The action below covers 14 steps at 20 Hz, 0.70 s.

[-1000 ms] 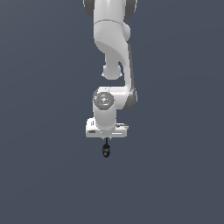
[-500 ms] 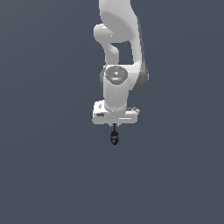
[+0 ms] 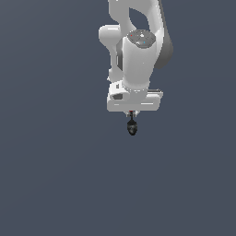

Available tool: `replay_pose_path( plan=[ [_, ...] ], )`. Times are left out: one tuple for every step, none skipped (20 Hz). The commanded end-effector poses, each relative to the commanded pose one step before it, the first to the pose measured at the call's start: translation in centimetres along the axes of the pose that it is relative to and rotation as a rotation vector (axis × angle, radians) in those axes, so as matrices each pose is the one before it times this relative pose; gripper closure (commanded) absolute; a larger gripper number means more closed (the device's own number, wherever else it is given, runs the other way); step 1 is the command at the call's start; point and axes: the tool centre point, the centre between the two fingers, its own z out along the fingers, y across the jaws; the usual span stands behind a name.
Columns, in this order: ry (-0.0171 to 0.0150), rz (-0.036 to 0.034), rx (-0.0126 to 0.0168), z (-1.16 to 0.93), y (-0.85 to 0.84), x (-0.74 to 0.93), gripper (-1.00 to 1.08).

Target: Pick up the object and move it to a goal position.

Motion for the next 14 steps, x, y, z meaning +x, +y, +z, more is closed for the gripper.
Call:
replay_pose_path(
  plan=[
    [-0.00066, 0.0006, -0.00034, -1.834, -0.896, -0.633, 1.08],
    [0.0, 0.0, 0.0, -0.635, -0.319, -0.191, 1.08],
    [0.0, 0.0, 0.0, -0.586, -0.294, -0.175, 1.08],
    [0.0, 0.0, 0.0, -0.532, -0.268, -0.158, 1.08],
    [0.0, 0.0, 0.0, -0.477, -0.24, -0.14, 1.08],
    [0.0, 0.0, 0.0, -0.42, -0.212, -0.121, 1.08],
    [0.0, 0.0, 0.0, -0.362, -0.184, -0.1, 1.08],
    [0.0, 0.0, 0.0, -0.303, -0.156, -0.079, 1.08],
    [0.0, 0.0, 0.0, -0.244, -0.128, -0.056, 1.08],
    [0.0, 0.0, 0.0, -0.183, -0.1, -0.033, 1.08],
    [0.0, 0.0, 0.0, -0.122, -0.072, -0.009, 1.08],
    [0.00001, 0.00026, 0.00064, -0.066, -0.011, 0.016, 1.08],
    [0.0, 0.0, 0.0, 0.0, -0.014, 0.035, 1.08],
    [0.0, 0.0, 0.0, 0.012, 0.001, 0.017, 1.08]
  ],
)
